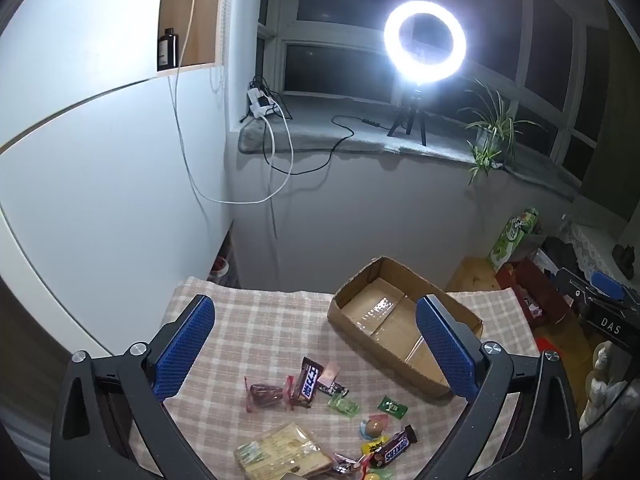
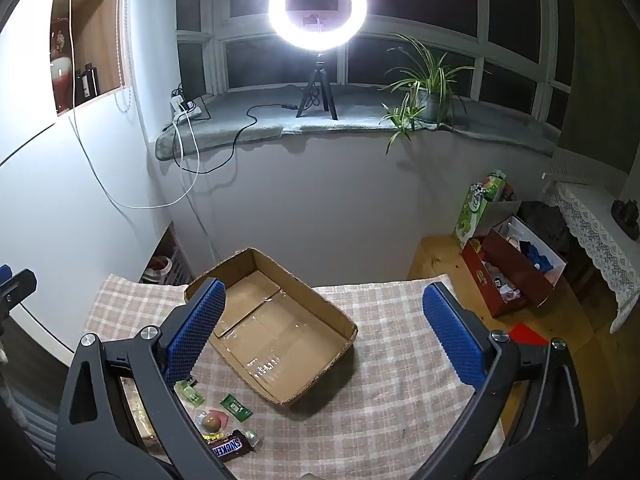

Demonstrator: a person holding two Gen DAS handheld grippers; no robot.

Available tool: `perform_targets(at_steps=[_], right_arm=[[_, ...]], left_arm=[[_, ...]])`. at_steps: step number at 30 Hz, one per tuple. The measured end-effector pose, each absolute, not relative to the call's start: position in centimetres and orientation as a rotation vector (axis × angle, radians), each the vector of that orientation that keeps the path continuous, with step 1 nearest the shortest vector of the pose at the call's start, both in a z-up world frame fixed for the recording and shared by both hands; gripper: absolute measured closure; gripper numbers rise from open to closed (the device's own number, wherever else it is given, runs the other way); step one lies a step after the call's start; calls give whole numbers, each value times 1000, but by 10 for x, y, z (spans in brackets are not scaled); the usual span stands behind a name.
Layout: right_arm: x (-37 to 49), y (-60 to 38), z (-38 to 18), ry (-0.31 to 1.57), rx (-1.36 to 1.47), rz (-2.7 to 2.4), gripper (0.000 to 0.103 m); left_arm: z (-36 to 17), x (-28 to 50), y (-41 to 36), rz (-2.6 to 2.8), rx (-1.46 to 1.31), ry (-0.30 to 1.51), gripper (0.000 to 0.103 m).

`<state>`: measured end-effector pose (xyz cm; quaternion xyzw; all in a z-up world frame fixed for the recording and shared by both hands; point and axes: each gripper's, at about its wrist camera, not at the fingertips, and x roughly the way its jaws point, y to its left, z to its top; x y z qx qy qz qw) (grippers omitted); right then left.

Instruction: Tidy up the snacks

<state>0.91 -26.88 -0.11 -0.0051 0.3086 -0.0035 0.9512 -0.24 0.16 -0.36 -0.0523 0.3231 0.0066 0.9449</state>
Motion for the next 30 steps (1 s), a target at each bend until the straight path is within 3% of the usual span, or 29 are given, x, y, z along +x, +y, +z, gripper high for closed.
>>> perform_targets(at_steps=[30], right_arm=[[8,-267,-2,626,-14,-1,1]], left_arm=[[2,-3,4,2,-116,650,3]])
